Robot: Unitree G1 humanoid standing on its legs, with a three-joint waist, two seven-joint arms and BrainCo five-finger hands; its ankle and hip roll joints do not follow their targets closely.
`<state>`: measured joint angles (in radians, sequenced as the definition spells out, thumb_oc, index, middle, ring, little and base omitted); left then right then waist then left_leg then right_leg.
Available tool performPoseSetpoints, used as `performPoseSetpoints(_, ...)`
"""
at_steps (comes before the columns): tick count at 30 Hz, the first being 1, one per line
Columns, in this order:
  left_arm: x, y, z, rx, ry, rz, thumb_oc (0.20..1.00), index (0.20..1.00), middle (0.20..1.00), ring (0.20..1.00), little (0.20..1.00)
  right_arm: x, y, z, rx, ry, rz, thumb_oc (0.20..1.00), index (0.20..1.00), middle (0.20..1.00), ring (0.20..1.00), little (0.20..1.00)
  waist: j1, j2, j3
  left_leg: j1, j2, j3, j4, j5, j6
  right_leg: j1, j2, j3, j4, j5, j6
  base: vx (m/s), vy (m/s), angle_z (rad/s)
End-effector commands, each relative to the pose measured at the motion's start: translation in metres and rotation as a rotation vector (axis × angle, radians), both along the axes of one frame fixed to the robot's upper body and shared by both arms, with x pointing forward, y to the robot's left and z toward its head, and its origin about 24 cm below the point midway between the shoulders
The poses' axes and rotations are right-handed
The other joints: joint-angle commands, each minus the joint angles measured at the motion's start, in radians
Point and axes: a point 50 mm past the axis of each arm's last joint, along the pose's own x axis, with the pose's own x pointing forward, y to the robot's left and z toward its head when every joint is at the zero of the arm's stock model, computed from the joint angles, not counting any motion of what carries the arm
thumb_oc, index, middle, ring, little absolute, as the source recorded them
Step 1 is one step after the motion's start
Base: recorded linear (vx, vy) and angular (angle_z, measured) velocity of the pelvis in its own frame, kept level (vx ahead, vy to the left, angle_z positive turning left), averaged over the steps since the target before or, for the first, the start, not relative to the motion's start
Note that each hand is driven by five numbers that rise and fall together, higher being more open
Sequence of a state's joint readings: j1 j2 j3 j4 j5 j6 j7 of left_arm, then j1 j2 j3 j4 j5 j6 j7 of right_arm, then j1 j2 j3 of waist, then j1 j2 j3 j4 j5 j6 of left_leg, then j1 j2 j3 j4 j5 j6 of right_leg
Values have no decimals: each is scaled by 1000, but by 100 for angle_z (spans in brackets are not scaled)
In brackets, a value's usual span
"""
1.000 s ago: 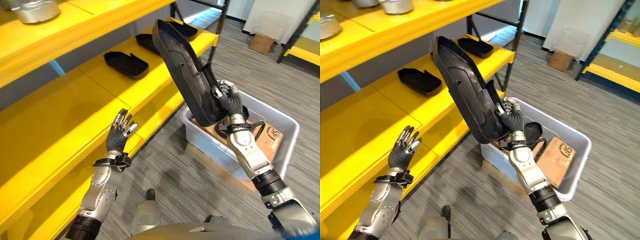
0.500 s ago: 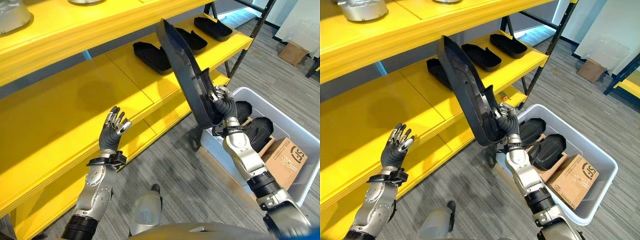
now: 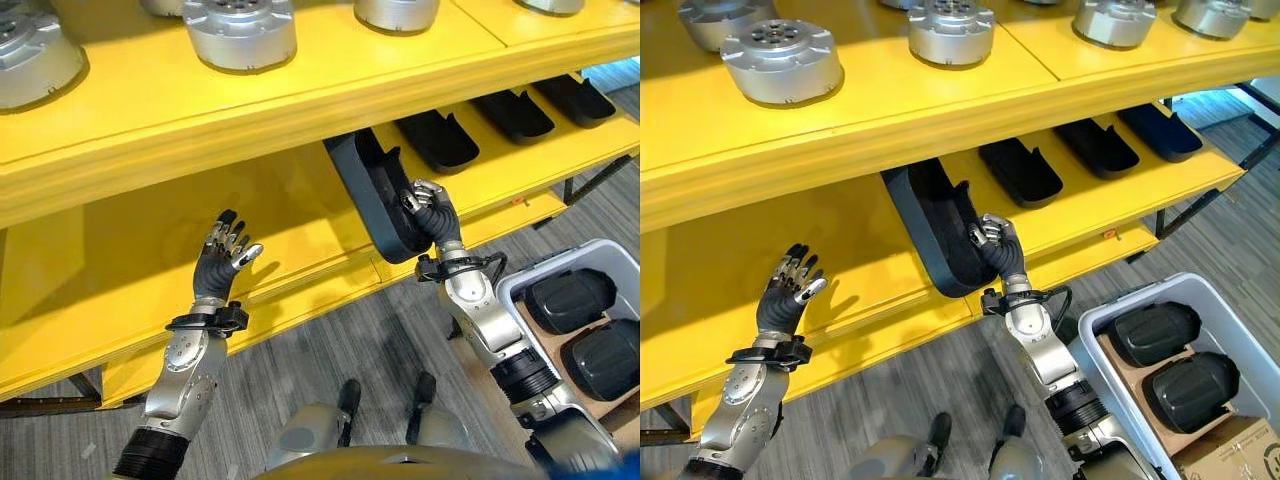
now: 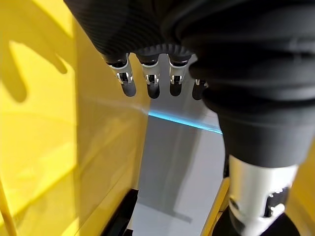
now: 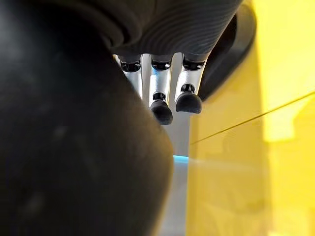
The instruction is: Move parts from the plastic box to the shelf.
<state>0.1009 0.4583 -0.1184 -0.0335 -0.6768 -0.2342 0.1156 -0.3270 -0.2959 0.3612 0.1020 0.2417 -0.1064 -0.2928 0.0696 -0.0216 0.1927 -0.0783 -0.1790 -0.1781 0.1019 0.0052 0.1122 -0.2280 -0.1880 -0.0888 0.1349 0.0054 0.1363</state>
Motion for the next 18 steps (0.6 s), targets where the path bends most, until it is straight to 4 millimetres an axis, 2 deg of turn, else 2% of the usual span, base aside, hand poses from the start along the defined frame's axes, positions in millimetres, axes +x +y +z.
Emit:
performPoseSetpoints(1, 0, -4, 29, 24, -162, -33, 1000, 1000, 1000, 1000, 1000, 6, 4, 50, 53, -232, 53, 200, 200, 200, 200, 200, 4, -38, -1, 17, 90, 56, 49, -143, -62, 93, 9, 13, -64, 42, 15, 101, -159, 14)
performPoseSetpoints(9, -7, -4, 22, -1, -124, -29, 1000, 1000, 1000, 1000, 1000, 3, 5, 41, -5, -201, 87, 200, 200, 200, 200, 200, 11, -41, -42, 49, 137, 26, 27, -142, -94, 148, 36, -37, -54, -22, -13, 63, -161, 2)
performPoseSetpoints(18, -10, -11, 18, -11, -90, -93, 1000, 1000, 1000, 1000, 1000, 21, 9, 47, -52, -198, 61, 200, 200, 200, 200, 200, 37, -44, -58, 62, 196, -32, 8, -111, -138, 184, 67, -108, -1, -102, -56, 4, -145, 19)
